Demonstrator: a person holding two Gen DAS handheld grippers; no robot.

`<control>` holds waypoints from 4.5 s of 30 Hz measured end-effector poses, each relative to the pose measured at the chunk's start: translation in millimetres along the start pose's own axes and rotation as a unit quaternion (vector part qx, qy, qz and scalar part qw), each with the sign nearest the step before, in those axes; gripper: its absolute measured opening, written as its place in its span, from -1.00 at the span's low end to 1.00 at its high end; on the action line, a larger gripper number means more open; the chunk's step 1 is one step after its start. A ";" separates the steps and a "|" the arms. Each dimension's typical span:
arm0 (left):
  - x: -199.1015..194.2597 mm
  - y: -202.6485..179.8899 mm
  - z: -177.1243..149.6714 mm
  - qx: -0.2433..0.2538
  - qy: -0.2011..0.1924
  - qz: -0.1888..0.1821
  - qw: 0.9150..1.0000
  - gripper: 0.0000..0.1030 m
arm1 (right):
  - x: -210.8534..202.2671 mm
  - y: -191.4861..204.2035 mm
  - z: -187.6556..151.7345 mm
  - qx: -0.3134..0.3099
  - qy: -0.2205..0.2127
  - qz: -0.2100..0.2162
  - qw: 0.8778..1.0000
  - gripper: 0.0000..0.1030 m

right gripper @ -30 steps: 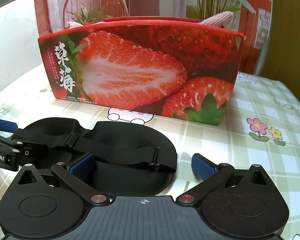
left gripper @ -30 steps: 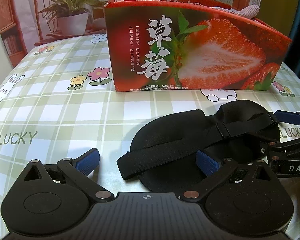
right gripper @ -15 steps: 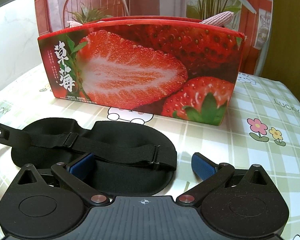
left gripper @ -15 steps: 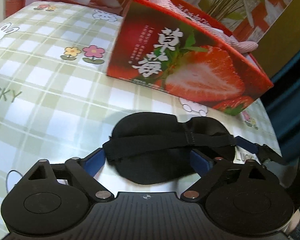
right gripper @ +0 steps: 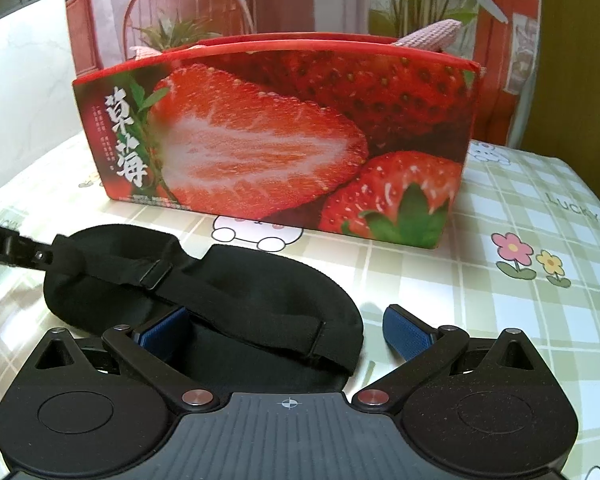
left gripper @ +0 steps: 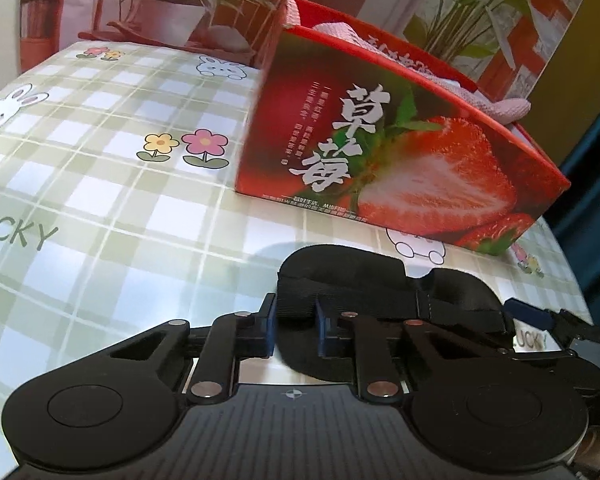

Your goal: Organize soft objects

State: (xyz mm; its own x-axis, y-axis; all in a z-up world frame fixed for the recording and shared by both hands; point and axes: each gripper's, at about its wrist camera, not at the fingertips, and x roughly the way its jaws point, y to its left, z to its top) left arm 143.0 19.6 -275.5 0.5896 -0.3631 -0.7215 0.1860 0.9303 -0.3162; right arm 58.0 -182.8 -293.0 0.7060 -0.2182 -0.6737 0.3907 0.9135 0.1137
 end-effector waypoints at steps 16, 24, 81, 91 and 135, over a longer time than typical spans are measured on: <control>-2.3 7.5 -10.1 0.001 -0.025 -0.024 0.999 -0.64 | -27.9 -28.6 -11.6 0.105 -0.006 0.013 0.994 0.86; -2.3 12.9 -13.0 0.000 -0.032 -0.037 0.999 -0.64 | -18.5 -13.7 -5.0 0.088 -0.001 0.026 0.996 0.62; -27.3 1.4 -17.1 0.031 -0.076 -0.074 0.994 -0.79 | -61.3 -4.7 -7.2 0.064 -0.073 0.036 0.995 -0.85; -91.5 -17.5 30.1 0.072 -0.200 -0.102 0.972 -0.79 | -113.5 -9.1 42.7 0.026 -0.174 0.052 0.983 -0.86; 22.5 -60.3 169.0 0.150 -0.107 -0.029 0.982 0.40 | 13.5 -56.5 165.2 0.004 -0.112 -0.040 0.993 -0.64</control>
State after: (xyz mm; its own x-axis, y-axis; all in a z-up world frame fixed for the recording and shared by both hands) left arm 277.9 -35.9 -168.6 0.7171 -0.4272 -0.5508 0.4287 0.8933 -0.1347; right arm 143.0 -294.1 -187.9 0.7862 -0.3611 -0.5016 0.4546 0.8876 0.0736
